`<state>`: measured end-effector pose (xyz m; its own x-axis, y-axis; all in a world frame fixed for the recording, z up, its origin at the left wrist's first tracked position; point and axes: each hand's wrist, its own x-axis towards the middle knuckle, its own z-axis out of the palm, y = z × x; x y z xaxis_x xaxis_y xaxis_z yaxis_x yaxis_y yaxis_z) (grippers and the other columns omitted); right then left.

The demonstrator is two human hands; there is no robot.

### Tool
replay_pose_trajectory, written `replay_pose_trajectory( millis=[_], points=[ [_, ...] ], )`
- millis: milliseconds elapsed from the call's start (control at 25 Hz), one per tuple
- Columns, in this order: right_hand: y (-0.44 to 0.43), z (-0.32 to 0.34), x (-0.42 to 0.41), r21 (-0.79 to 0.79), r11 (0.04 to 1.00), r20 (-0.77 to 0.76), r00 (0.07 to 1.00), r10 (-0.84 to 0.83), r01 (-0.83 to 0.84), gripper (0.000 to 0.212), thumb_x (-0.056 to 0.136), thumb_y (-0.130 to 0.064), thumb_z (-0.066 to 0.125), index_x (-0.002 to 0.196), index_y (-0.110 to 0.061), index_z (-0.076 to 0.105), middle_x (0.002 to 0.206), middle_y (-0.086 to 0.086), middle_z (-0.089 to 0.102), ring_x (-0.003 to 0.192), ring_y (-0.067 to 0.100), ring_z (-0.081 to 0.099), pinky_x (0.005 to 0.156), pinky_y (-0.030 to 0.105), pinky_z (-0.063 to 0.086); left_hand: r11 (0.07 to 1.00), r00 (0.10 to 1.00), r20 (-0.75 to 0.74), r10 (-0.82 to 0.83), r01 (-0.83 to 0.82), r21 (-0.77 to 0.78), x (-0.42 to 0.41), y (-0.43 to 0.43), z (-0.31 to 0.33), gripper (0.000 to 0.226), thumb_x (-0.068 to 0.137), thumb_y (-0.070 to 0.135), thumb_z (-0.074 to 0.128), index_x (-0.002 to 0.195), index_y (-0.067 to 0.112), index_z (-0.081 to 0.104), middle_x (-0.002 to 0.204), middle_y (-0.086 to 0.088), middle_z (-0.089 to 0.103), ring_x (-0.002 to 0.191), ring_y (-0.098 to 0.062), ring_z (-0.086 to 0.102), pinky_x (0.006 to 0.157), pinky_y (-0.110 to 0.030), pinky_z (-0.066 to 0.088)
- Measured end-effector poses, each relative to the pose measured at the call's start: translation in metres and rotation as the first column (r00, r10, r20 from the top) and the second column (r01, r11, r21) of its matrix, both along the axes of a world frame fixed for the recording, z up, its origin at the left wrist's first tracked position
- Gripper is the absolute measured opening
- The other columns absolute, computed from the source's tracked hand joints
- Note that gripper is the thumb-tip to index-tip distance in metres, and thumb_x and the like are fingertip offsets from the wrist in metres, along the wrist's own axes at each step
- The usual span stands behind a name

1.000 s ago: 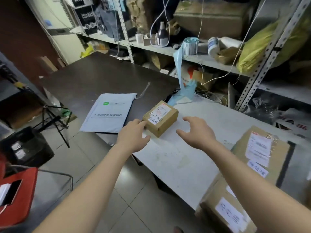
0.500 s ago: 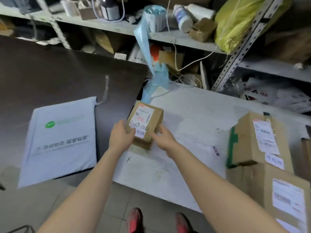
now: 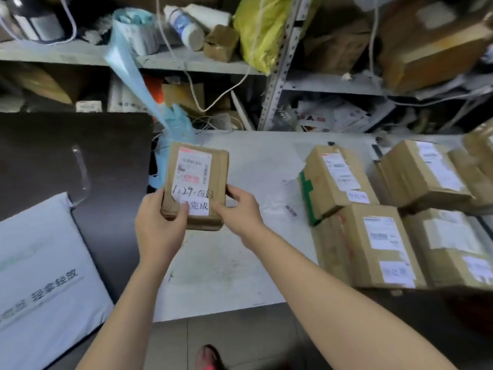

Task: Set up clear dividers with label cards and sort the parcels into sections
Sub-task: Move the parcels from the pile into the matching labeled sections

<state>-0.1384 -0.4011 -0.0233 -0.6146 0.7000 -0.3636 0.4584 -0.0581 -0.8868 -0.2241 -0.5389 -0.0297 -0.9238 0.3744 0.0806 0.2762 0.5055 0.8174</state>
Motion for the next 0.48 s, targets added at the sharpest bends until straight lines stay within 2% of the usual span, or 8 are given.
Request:
replay_pose_trajectory(
  millis=[80,240,320,480],
  points=[
    [0.02,0.034,0.025,0.066,0.997,-0.106,0.994,-0.033,0.04,0.048,0.085,-0.023,0.071,0.132,-0.03,0.067,0.126,-0.022,0.068,0.106,-0.003,0.066,0.092,0.024,0.057,0.998,0.994,-0.101,-0.033,0.039,0.054,0.02,0.019,0.038,0.031,0.092,0.028,0.073,0.121,0.02,0.067,0.106,0.004,0.061,0.095,-0.012,0.056,0.082,-0.03,0.045],
    [0.065,0.105,0.108,0.154,0.98,-0.251,0.964,-0.082,0.124,0.056,0.079,-0.027,0.075,0.135,-0.028,0.065,0.132,-0.018,0.067,0.121,0.003,0.062,0.102,0.036,0.054,0.978,0.958,-0.262,-0.117,0.157,0.139,0.087,0.067,0.105,0.029,0.089,0.025,0.075,0.116,0.018,0.069,0.104,0.002,0.063,0.099,-0.018,0.058,0.084,-0.025,0.04],
    [0.086,0.135,0.158,0.223,0.959,-0.298,0.949,-0.105,0.176,0.056,0.08,-0.026,0.076,0.135,-0.026,0.066,0.132,-0.016,0.067,0.124,0.003,0.06,0.106,0.036,0.052,0.965,0.935,-0.326,-0.141,0.203,0.166,0.129,0.091,0.134,0.027,0.088,0.024,0.076,0.113,0.017,0.069,0.1,0.001,0.064,0.095,-0.02,0.058,0.081,-0.024,0.038],
    [0.128,0.182,0.28,0.29,0.924,-0.36,0.923,-0.137,0.25,0.059,0.084,-0.027,0.079,0.139,-0.023,0.061,0.132,-0.016,0.065,0.124,0.006,0.058,0.11,0.034,0.046,0.948,0.882,-0.439,-0.17,0.267,0.171,0.239,0.138,0.183,0.024,0.09,0.027,0.071,0.109,0.013,0.069,0.098,-0.006,0.063,0.085,-0.007,0.045,0.077,-0.018,0.033]
  ],
)
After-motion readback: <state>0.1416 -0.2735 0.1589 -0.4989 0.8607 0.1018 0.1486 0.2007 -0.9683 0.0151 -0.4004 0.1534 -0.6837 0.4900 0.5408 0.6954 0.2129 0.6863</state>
